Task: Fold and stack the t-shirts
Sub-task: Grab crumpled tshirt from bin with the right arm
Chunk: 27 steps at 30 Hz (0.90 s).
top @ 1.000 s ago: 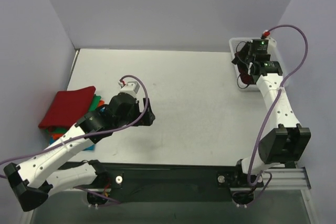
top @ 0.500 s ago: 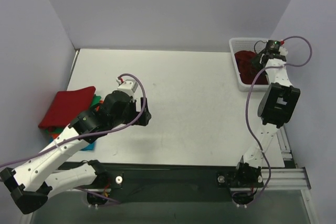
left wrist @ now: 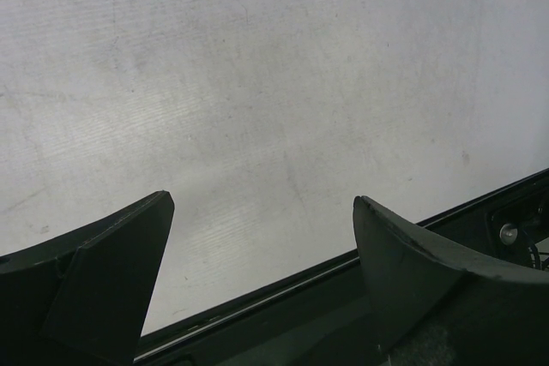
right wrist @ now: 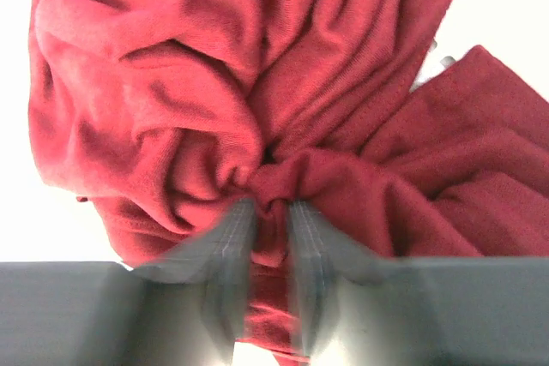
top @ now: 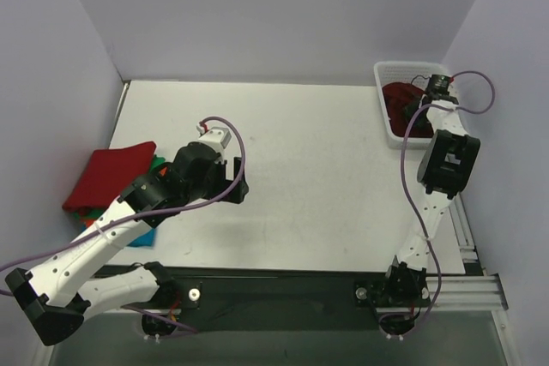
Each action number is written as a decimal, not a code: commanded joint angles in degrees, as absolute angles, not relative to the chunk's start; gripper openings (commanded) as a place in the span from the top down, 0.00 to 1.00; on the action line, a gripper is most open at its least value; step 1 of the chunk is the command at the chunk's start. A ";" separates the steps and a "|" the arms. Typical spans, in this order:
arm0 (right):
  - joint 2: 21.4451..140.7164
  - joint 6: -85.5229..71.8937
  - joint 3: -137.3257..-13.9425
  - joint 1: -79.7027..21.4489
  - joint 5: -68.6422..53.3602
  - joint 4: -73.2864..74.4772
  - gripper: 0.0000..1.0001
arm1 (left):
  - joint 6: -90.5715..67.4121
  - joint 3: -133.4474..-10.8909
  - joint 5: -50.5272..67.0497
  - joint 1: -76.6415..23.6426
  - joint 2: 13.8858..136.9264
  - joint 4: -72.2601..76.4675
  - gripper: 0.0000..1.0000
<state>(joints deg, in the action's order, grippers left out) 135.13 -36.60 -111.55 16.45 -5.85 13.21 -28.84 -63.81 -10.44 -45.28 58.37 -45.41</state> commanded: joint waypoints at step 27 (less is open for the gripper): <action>89.13 -23.74 -92.02 7.21 10.37 2.90 1.00 | -28.83 -63.46 -6.33 -43.16 58.80 -40.43 0.03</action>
<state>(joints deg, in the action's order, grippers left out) 95.42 -26.37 -90.80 7.92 7.66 3.79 -28.86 -63.64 -7.03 -43.66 59.09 -43.79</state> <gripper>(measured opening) 0.090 0.975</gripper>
